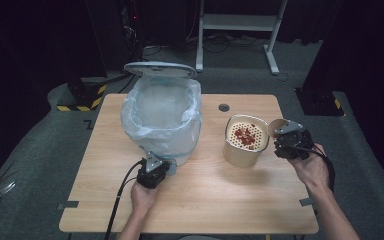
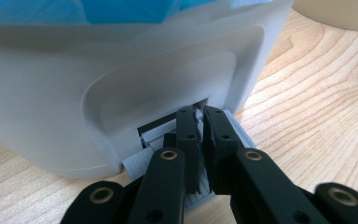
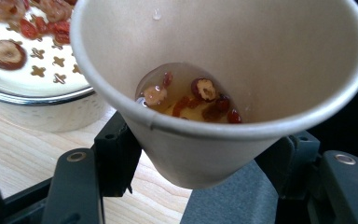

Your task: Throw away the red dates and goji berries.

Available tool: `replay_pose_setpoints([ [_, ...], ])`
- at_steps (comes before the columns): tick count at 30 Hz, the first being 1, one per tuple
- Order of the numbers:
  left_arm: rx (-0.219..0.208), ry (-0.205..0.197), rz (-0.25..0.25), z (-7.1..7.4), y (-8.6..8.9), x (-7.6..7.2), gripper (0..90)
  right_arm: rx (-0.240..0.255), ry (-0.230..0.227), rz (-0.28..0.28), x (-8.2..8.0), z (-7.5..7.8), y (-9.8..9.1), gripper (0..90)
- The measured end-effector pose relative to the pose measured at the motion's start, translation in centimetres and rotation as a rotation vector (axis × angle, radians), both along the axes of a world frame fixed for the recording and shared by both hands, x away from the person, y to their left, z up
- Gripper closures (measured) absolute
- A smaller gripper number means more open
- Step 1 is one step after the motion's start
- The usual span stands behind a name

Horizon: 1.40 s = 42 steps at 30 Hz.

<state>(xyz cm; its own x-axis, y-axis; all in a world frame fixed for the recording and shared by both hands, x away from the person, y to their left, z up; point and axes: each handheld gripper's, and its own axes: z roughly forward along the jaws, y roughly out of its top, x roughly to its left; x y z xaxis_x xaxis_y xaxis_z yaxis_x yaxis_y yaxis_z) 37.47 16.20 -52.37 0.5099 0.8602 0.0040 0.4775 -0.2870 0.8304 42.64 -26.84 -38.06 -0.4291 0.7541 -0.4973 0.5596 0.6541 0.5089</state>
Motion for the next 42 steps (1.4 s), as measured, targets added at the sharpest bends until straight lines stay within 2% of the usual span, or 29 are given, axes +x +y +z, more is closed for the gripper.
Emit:
replay_pose_setpoints([
  [5, -0.001, 0.0, 0.0, 0.0, 0.0, 0.0, 85.2, -0.06, -0.006, -0.008, 0.2, -0.1, 0.4, 35.9],
  [11, -0.001, 0.001, -0.001, 0.0, 0.0, 0.0, 85.2, -0.11, -0.012, 0.0, 0.4, 0.1, 0.9, 36.1],
  [14, 0.0, 0.0, 0.0, 0.0, 0.0, 0.0, 85.2, -0.109, -0.011, -0.005, 0.6, 0.0, 0.9, 36.2],
  [18, 0.001, -0.001, -0.001, 0.0, 0.0, 0.0, 85.2, -0.132, -0.008, 0.0, 0.7, -0.1, 0.8, 36.4],
  [20, 0.001, 0.0, -0.001, 0.0, 0.0, 0.0, 85.2, -0.164, -0.014, -0.003, 0.7, -0.1, 1.1, 36.5],
  [27, 0.0, 0.0, -0.001, 0.0, 0.0, 0.0, 85.2, -0.229, -0.023, 0.009, 1.0, 0.1, 1.8, 36.9],
  [42, 0.001, -0.002, 0.0, 0.0, 0.0, 0.0, 85.2, -0.281, -0.019, 0.029, 1.4, 0.2, 2.4, 37.4],
])
